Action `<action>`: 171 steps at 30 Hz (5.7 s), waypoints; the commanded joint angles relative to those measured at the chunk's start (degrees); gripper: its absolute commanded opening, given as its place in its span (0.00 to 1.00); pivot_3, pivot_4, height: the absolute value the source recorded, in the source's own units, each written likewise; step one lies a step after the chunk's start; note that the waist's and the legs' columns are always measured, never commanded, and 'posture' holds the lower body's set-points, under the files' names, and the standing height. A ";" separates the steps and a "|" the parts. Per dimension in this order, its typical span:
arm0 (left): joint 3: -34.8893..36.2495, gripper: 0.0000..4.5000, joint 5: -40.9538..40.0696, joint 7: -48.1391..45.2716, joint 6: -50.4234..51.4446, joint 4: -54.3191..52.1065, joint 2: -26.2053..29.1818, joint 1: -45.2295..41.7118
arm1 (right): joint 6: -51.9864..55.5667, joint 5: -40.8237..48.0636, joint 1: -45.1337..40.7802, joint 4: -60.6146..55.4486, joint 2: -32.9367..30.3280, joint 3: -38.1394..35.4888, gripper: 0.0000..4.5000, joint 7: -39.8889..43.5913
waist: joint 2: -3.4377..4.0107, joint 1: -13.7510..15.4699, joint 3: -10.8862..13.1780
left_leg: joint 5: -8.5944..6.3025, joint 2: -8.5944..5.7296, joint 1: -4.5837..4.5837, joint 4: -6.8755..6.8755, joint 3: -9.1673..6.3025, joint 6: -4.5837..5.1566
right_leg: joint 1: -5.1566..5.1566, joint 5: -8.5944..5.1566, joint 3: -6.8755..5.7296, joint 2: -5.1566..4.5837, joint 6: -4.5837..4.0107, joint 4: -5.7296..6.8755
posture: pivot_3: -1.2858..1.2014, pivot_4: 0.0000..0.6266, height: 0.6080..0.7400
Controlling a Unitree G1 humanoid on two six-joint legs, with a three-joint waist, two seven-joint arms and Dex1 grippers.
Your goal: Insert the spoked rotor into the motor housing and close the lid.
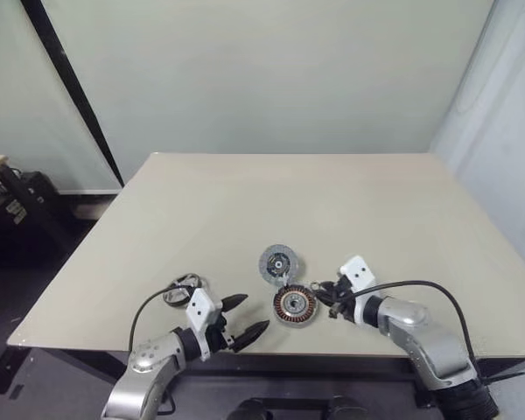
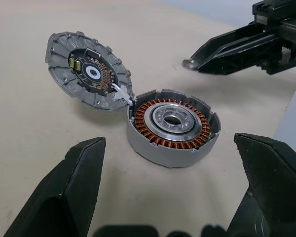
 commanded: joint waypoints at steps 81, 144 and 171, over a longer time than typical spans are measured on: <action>-0.16 1.00 0.92 -0.48 -3.84 1.42 -0.88 -1.64 | 1.91 -4.27 -4.81 1.48 2.76 5.74 0.56 -0.14 | -0.02 -0.02 -0.03 | 0.06 0.01 0.11 0.02 -0.01 0.10 | 0.07 0.01 0.00 0.04 0.01 0.09 | 0.52 0.00 1.00; 0.75 1.00 0.37 1.13 -2.99 -1.08 -0.61 0.01 | 1.01 -8.15 -7.87 5.98 6.41 7.87 0.01 0.73 | -0.03 -0.18 -0.05 | 0.06 0.01 0.13 0.01 -0.01 0.10 | 0.04 0.01 0.00 0.05 0.01 0.14 | 0.52 0.00 1.00; 20.18 1.00 -24.17 24.41 22.33 -10.70 -10.47 8.73 | -11.11 -4.59 -3.79 -0.18 -1.13 4.30 0.99 7.97 | -0.10 -0.15 -0.02 | -0.05 0.02 0.11 0.02 -0.06 -0.08 | 0.06 0.00 -0.02 0.03 0.01 0.11 | 0.52 0.00 1.00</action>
